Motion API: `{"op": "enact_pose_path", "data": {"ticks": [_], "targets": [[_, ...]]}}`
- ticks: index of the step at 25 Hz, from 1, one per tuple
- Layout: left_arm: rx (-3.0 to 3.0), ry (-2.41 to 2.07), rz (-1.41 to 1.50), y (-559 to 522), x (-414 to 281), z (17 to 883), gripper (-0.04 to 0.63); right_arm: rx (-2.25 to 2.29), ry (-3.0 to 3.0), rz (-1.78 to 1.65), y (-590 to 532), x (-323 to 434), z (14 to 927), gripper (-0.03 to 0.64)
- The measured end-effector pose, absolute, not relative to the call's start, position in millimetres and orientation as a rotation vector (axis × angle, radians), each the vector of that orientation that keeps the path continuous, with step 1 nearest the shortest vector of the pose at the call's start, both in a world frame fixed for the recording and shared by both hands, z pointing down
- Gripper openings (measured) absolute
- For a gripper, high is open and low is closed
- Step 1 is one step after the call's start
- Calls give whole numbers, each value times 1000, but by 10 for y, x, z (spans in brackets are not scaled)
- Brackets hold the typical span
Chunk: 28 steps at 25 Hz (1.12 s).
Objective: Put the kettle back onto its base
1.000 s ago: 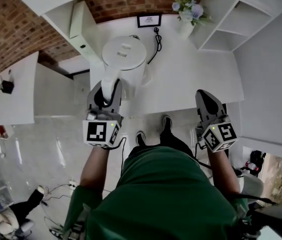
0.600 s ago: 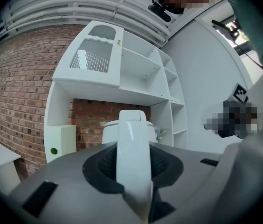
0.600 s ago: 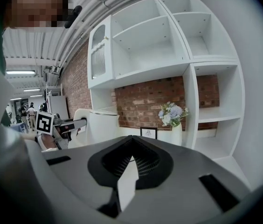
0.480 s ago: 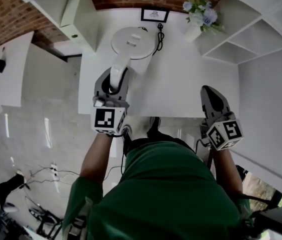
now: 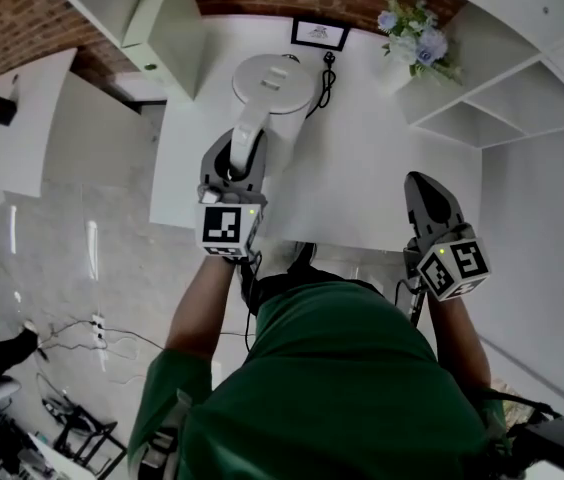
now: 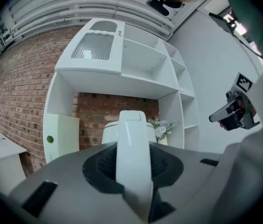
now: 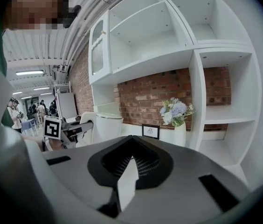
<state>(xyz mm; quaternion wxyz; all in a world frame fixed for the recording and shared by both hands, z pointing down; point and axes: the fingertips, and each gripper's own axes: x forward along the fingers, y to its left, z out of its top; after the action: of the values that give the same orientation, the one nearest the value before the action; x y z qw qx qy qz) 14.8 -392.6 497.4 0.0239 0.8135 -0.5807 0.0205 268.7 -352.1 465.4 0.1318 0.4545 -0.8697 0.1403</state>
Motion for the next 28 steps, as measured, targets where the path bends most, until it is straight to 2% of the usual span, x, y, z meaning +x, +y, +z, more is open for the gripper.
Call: {"op": "enact_pose_path", "data": {"ticks": [19,28], "targets": [[2467,-1894,22,-4099,171,5189,118,1313,-2495,435,-3608,2768,4809,12],[2449,-1900,48,-3916,181,5290,120,1312,-2513,464,-3582,2532,4814,12]]}}
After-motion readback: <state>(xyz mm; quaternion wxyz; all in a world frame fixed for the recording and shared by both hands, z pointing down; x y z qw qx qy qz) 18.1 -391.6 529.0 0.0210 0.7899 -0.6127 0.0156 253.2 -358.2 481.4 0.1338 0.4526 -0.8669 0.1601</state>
